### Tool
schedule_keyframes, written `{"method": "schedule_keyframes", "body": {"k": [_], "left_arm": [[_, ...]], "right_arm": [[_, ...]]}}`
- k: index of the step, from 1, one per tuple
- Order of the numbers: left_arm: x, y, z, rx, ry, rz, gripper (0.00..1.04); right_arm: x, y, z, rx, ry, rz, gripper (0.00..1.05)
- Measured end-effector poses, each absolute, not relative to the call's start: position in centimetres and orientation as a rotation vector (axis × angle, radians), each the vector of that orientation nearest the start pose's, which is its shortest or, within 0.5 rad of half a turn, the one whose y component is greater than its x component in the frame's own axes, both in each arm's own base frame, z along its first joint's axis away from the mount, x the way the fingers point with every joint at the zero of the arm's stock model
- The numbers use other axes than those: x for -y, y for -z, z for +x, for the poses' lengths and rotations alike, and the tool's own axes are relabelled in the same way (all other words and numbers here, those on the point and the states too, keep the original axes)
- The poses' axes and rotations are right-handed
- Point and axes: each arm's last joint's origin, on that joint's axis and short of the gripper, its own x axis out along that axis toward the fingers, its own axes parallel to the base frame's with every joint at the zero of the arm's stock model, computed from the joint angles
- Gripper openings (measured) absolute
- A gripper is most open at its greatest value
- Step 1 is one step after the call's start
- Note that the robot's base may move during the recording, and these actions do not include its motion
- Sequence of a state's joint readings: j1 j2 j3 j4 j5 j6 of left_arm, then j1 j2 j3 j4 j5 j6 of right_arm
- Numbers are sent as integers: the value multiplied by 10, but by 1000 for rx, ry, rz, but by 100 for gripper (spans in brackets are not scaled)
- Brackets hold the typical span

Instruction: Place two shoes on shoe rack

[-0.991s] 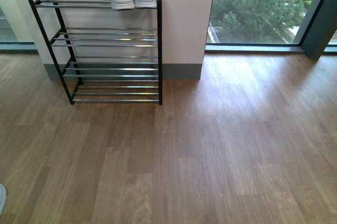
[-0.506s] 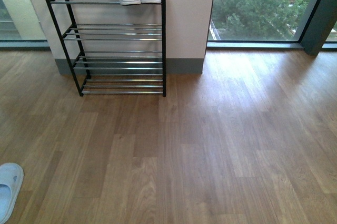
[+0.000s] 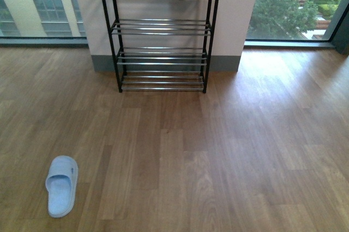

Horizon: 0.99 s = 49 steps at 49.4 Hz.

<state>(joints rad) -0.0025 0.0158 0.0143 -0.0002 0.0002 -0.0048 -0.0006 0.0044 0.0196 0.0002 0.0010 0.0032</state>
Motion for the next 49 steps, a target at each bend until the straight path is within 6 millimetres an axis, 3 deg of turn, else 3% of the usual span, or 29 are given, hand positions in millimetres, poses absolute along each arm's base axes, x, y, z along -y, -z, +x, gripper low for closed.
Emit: {"method": "schedule_keyframes", "body": {"k": [49], "left_arm": [[0,-167,98,-2,-1,-4,95]], "right_arm": [[0,-170,97,14,-3,3,95]]}}
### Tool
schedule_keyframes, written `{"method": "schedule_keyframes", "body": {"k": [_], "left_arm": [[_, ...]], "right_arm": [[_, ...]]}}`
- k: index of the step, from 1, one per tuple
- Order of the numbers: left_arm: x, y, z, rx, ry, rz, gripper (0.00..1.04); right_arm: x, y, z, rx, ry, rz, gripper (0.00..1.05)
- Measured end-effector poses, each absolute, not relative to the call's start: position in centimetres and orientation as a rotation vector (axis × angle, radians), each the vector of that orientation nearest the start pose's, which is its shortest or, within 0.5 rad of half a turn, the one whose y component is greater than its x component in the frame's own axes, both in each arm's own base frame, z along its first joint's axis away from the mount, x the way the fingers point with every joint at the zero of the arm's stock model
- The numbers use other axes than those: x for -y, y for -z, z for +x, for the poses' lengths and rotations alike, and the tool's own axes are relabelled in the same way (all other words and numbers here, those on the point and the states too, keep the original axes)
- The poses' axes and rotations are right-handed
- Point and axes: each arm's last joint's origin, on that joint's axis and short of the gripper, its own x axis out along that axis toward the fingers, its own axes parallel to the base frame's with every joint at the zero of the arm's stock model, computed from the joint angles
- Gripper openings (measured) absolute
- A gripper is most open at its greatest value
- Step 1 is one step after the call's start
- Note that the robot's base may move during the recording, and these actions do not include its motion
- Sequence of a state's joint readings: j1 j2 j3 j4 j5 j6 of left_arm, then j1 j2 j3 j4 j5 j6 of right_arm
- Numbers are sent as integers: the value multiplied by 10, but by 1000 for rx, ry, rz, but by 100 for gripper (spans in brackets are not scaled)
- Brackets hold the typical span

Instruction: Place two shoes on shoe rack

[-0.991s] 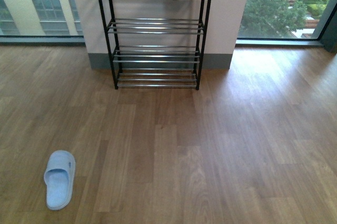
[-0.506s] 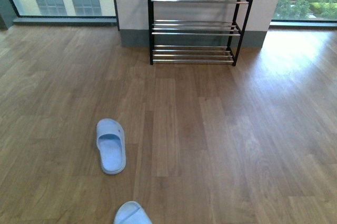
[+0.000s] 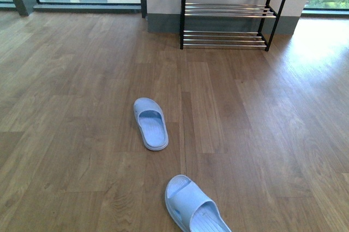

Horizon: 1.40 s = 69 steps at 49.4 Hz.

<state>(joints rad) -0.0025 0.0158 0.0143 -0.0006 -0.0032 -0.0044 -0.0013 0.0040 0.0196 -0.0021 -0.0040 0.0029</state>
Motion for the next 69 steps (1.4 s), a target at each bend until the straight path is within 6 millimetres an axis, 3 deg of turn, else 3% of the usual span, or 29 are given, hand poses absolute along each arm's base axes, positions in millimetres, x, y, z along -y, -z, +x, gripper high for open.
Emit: {"method": "schedule_keyframes", "body": {"k": [69], "left_arm": [[0,-167,98,-2,2,-4,95]], "right_arm": [[0,-170,97,14,0,3,95]]}}
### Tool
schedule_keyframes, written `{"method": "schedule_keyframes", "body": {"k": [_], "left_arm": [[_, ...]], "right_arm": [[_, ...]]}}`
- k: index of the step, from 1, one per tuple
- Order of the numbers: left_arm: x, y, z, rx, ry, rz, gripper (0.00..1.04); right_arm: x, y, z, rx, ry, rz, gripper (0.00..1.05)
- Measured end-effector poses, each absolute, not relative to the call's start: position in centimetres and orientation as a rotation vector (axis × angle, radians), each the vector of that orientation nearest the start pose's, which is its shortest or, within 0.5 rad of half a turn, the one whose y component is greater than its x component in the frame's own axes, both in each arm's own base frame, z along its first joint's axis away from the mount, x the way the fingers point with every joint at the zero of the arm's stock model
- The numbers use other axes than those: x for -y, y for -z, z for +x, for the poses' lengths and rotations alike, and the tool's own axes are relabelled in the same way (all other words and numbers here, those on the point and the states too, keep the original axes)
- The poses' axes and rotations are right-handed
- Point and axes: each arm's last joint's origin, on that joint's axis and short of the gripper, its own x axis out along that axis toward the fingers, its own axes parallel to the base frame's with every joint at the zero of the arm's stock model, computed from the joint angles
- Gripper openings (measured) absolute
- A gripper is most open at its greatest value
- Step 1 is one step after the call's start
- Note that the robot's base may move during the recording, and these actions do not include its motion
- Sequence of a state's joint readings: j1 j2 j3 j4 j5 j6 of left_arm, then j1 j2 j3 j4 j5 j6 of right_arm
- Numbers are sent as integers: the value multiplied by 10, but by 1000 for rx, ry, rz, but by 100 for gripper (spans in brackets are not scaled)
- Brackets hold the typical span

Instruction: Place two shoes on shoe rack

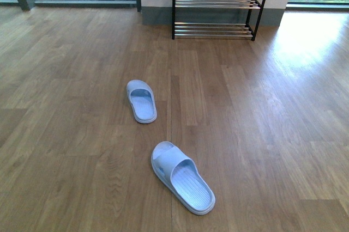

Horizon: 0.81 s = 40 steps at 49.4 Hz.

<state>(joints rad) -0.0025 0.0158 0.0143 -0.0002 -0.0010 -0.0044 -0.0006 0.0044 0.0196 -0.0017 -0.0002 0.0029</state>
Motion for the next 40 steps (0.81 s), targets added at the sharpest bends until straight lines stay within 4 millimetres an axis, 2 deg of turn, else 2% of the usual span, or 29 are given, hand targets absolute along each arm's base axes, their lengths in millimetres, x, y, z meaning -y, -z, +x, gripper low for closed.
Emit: {"method": "schedule_keyframes", "body": {"k": [40], "left_arm": [[0,-167,98,-2,2,-4,95]], "right_arm": [[0,-170,97,15,0,3,95]]}}
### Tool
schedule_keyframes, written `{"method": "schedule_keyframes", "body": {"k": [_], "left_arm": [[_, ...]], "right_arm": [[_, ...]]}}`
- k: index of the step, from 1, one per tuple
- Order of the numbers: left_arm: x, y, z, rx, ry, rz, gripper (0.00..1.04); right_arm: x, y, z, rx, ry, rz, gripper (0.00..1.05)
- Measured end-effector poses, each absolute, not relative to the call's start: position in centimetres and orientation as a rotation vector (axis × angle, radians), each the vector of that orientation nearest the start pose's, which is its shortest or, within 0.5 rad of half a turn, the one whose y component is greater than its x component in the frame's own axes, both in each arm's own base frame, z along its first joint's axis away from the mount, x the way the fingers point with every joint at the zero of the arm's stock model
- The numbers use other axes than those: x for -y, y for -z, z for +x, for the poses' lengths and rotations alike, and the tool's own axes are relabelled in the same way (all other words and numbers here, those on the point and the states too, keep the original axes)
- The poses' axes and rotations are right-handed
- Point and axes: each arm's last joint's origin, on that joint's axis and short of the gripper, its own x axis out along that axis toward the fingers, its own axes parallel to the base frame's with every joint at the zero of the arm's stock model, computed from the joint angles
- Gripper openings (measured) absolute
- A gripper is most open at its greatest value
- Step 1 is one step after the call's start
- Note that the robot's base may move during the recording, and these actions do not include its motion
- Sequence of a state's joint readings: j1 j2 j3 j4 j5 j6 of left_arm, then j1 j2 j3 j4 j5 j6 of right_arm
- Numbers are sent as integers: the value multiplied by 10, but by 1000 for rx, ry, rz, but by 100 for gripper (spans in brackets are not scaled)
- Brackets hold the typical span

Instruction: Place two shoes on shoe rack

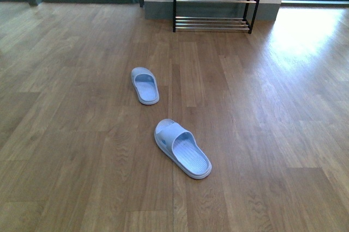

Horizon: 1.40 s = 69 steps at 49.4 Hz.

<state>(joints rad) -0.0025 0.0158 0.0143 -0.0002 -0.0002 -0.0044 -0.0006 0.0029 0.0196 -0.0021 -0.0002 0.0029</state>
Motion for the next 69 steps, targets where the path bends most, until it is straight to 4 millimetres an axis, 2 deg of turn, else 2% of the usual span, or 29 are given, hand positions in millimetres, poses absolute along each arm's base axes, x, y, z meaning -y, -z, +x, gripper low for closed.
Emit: {"method": "schedule_keyframes", "body": {"k": [69], "left_arm": [[0,-167,98,-2,1,-4,95]], "right_arm": [[0,-170,97,15,1,3,95]]}}
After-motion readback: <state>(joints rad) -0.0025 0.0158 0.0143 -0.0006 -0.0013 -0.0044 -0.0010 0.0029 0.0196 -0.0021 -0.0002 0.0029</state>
